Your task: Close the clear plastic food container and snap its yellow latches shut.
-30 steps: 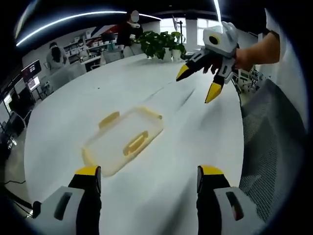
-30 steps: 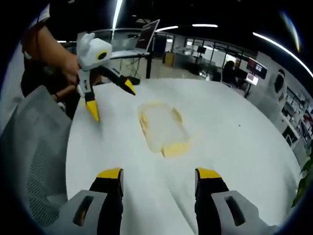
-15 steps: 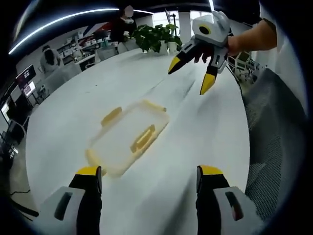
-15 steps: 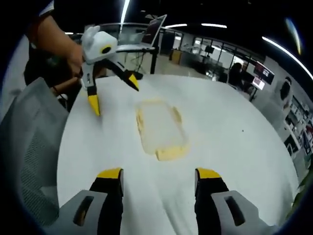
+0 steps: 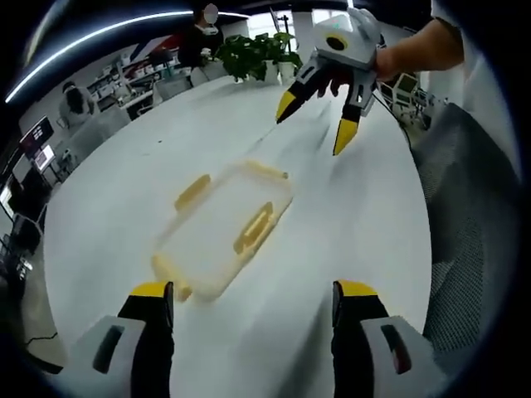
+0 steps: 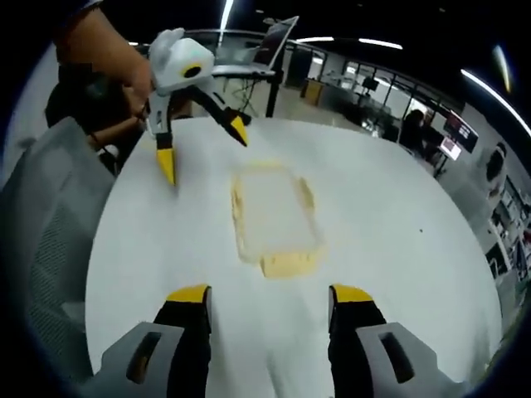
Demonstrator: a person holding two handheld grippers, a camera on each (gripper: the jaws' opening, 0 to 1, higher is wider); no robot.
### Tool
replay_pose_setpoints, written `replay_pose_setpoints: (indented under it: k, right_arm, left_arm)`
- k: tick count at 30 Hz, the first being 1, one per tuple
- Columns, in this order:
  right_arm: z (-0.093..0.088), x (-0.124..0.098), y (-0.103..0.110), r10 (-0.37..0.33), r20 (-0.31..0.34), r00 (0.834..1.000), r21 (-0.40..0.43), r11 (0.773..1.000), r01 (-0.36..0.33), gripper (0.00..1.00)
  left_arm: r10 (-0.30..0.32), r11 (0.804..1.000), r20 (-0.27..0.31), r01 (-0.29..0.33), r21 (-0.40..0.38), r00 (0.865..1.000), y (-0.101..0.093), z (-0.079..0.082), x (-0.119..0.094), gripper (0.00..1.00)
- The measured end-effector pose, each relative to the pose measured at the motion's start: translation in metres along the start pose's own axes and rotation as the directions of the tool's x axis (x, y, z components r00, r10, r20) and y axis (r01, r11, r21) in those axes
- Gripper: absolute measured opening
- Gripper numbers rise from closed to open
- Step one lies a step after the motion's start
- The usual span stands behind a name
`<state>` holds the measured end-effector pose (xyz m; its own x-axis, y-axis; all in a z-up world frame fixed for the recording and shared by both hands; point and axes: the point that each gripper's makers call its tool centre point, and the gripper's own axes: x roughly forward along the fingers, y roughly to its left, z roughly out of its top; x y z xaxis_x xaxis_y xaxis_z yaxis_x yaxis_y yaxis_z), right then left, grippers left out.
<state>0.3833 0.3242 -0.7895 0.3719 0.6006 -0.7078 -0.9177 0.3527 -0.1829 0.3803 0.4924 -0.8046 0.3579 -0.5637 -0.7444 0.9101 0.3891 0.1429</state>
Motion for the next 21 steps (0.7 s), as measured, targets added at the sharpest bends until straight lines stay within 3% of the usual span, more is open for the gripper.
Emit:
replay_pose_setpoints:
  k: [21]
  right_arm:
    - [0.018,0.031,-0.021,0.020,-0.046,0.999,-0.110,0.994,-0.025,0.53]
  left_arm:
    - [-0.005,0.988,-0.083,0.018,0.153,0.997,0.038,-0.003,0.010,0.72]
